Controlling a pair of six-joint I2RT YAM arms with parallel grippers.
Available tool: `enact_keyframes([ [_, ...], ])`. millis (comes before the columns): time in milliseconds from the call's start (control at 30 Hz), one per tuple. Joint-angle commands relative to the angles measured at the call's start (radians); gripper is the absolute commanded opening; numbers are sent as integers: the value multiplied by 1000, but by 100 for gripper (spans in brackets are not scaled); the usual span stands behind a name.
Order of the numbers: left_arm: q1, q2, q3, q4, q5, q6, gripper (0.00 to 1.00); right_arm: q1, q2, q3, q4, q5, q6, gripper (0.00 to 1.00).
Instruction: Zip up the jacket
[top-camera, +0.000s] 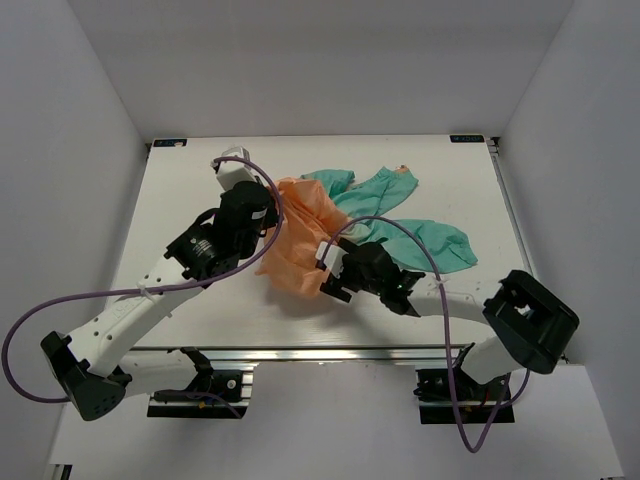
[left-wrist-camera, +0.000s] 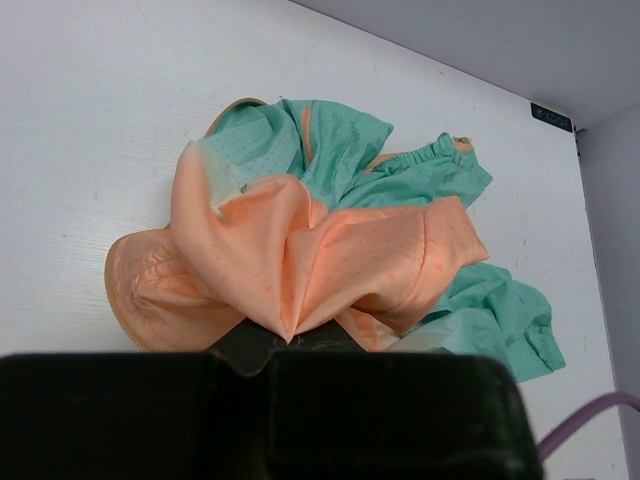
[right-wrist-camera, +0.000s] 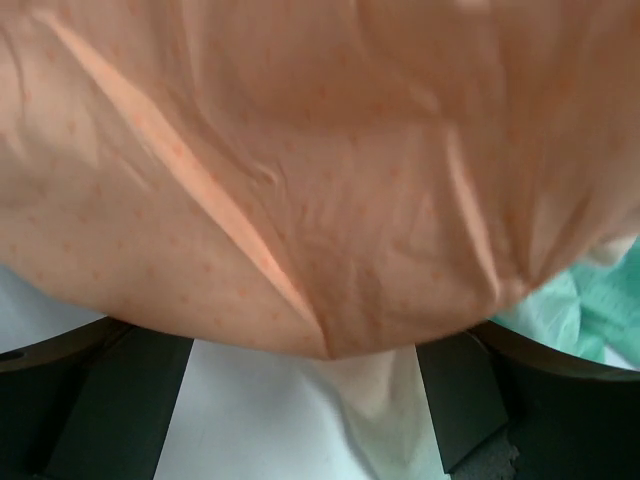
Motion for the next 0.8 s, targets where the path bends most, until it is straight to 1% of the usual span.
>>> enact_keyframes([
  [0,7,-40,4,6,19,-5,0,3,62,60,148,-34,-62,89],
  [67,7,-43,6,6,15,-7,0,3,108,89,147,-33,-76,88],
  [167,10,-47,17,-3,-1,-10,0,3,153,120,82,-7,-61,75],
  [200,10,-50,21,-6,-4,-10,0,3,159,121,72,6,-49,59],
  [267,10,-60,23,-7,-34,-15,0,3,145,125,58,78,-37,31],
  [300,10,-63,26,-10,-53,-22,0,3,127,128,61,114,11,1],
  [333,11,-69,38,-13,-69,-28,0,3,105,132,58,198,37,0],
  [400,10,-73,61,-15,-111,-30,0,3,1,135,45,295,72,0],
  [433,11,-83,87,-7,-116,-27,0,3,-42,137,38,375,115,0],
  [467,11,-90,99,6,-117,-21,0,2,-138,140,38,406,128,0],
  [500,11,-96,112,52,-100,5,0,2,-190,143,42,430,126,0],
  [533,11,-113,125,77,-81,28,0,2,-236,179,39,446,120,0],
  [567,10,-118,168,118,-53,48,0,2,-325,212,6,446,129,0],
  [600,11,-123,197,129,10,77,0,2,-367,255,-19,443,146,0],
  [633,10,-127,231,137,41,90,0,2,-431,351,-48,432,178,0],
  [667,10,-130,294,155,68,109,0,2,-432,399,-106,420,178,0],
  [700,10,-138,319,172,120,120,0,2,-482,439,-125,403,189,0],
  [733,10,-142,339,196,160,137,0,2,-505,475,-142,344,188,0],
  [767,10,-144,389,230,197,157,0,3,-543,541,-158,322,197,0],
])
